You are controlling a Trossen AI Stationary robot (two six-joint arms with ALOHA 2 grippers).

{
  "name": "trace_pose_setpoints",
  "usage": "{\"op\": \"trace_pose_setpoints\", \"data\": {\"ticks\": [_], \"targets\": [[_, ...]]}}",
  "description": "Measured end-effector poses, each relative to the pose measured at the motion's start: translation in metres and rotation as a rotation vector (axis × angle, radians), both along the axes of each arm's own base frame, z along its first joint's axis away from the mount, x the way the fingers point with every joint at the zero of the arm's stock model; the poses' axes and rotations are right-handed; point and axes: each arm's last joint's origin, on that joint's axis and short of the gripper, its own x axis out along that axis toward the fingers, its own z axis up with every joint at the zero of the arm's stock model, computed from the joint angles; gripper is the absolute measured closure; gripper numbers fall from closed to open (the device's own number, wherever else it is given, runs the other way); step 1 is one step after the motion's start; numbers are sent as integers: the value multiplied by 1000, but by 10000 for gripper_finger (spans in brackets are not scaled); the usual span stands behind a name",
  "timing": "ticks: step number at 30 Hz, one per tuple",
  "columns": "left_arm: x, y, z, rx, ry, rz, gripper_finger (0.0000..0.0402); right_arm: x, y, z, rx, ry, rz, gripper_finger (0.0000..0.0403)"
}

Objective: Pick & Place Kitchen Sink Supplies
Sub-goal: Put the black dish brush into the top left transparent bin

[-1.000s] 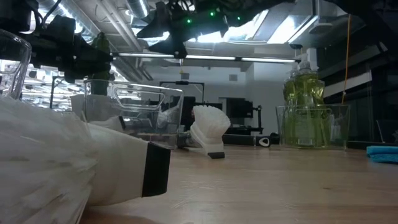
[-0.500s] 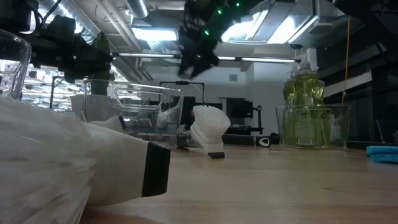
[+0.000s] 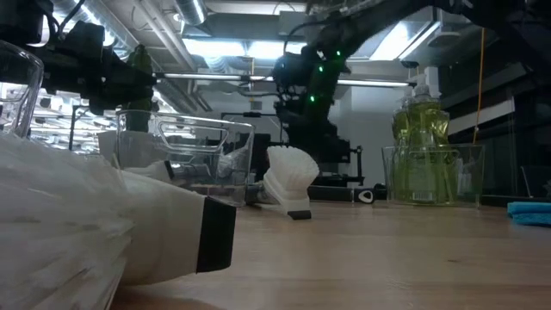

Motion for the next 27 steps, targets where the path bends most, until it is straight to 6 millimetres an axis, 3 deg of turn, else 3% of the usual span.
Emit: {"op": "trace_pose_setpoints", "data": {"ticks": [7,15,19,25,27], "targets": [[0,0,0,0,0,0,212,-9,2,-41,3,18,1,67],[0,0,0,0,0,0,211,-25,-1,-68,20,69,-37,79],[0,0,0,0,1,0,212,-28,0,-74,66,55,-54,136],[0,0,0,0,0,0,210,-27,2,-75,166,-11,-96,286],[0,0,0,0,0,0,211,-25,2,-74,218,-56,-124,294]]}}
